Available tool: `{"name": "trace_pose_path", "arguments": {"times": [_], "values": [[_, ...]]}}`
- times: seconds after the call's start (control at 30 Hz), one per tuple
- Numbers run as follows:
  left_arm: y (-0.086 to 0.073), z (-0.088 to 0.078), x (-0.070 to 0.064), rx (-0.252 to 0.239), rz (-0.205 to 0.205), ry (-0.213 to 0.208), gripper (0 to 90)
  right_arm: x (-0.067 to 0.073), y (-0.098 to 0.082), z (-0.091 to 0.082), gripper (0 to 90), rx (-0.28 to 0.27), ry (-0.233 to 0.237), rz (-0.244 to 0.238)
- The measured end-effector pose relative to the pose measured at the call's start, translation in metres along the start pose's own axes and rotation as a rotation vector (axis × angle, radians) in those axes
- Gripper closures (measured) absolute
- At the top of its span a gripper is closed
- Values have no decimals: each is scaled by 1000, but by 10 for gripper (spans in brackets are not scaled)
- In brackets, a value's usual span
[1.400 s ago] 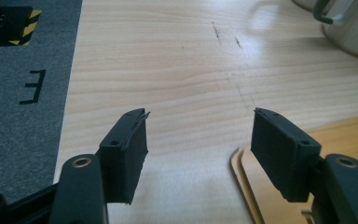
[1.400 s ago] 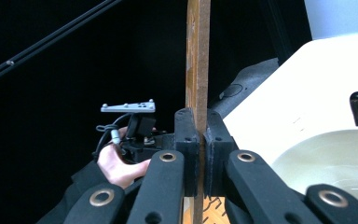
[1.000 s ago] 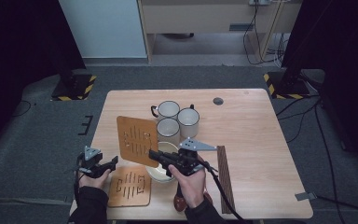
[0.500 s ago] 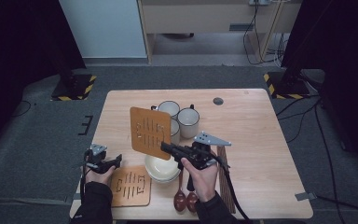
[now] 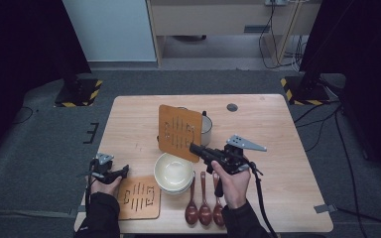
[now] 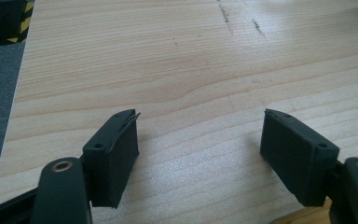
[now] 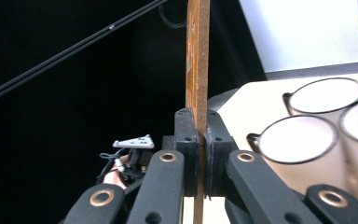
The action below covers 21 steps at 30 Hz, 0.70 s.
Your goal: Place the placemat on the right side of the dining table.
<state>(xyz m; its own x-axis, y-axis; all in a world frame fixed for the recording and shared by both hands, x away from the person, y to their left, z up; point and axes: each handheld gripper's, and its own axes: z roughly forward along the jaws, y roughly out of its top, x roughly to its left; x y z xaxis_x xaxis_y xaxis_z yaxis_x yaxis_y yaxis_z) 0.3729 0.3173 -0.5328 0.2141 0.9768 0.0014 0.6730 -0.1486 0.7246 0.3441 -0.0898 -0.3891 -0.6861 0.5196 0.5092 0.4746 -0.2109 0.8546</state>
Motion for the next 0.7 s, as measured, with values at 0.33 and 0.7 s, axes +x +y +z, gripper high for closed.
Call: {"name": "trace_pose_path", "arguments": {"times": [0.33, 0.7], "values": [[-1, 2, 0, -14, 1, 5, 231, -21, 10, -24, 871, -22, -64, 7], [-1, 3, 0, 3, -6, 16, 134, -39, 20, -48, 871, -44, -120, 13]]}}
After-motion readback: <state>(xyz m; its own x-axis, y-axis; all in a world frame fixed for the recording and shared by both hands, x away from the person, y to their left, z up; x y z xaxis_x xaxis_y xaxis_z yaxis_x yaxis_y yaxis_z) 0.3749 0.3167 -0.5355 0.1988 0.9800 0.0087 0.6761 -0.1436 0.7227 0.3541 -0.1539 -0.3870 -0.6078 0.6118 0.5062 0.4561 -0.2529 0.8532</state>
